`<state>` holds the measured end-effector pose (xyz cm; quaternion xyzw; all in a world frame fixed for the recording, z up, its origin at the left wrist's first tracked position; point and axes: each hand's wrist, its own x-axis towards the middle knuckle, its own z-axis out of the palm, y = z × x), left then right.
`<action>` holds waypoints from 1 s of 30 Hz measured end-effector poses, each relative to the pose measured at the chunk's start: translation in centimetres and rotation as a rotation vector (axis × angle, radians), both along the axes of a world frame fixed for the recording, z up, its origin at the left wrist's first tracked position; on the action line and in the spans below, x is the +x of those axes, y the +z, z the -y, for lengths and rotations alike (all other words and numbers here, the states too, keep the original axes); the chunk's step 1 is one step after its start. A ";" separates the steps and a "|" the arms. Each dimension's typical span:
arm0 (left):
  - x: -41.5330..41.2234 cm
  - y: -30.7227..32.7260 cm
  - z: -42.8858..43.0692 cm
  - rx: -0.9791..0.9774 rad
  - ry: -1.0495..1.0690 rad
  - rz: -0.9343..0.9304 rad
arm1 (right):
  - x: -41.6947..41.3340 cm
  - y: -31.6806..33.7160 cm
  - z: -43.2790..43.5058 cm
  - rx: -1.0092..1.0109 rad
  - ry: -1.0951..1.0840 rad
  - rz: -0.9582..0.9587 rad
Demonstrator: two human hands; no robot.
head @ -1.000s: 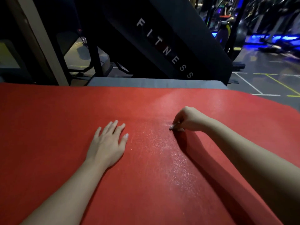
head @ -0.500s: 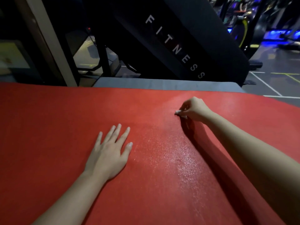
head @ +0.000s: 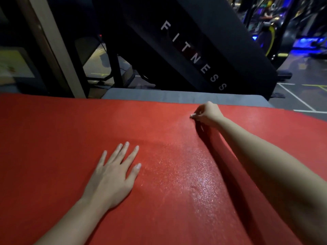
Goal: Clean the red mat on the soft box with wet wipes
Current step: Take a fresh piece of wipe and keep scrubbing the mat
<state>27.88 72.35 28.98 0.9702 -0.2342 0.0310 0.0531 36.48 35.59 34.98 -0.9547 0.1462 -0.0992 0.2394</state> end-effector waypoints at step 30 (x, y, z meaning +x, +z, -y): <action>0.3 -0.2 -0.2 -0.048 0.001 -0.026 | 4.3 -0.7 2.1 -0.039 0.108 0.046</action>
